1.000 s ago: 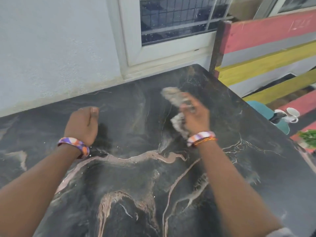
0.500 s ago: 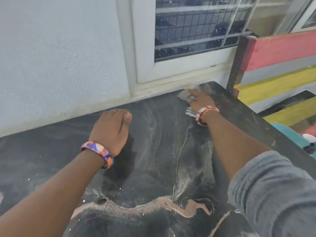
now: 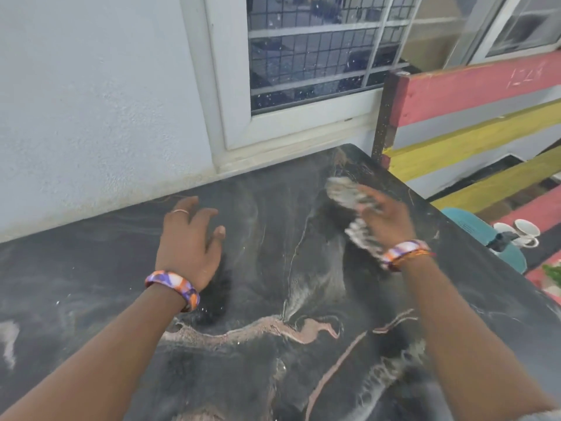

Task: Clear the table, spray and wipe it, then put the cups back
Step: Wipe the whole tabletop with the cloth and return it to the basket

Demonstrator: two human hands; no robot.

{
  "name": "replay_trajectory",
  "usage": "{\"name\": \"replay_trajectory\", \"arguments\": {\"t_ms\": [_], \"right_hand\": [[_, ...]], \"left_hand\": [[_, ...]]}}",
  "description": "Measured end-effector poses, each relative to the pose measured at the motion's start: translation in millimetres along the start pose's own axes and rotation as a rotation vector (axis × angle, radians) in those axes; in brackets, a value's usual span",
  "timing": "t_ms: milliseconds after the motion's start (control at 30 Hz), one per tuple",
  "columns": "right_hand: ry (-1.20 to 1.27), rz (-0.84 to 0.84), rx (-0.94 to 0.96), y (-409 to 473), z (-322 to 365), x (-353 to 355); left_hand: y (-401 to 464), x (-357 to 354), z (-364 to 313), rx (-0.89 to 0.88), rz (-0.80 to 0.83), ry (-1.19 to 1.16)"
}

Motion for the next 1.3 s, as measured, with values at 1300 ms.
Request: {"name": "replay_trajectory", "arguments": {"t_ms": [1300], "right_hand": [[-0.43,0.2,0.187,-319,-27,-35]], "left_hand": [[-217,57,-14,0.012,0.132,-0.053]]}}
Point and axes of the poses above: each hand's wrist, its own y-axis towards the middle knuckle, its own x-axis out of the back of the hand, z = x × y, the point moved 9 cm from there along y, towards the middle knuckle, and after that the axes turned 4 degrees about -x, right-handed, at the moved point
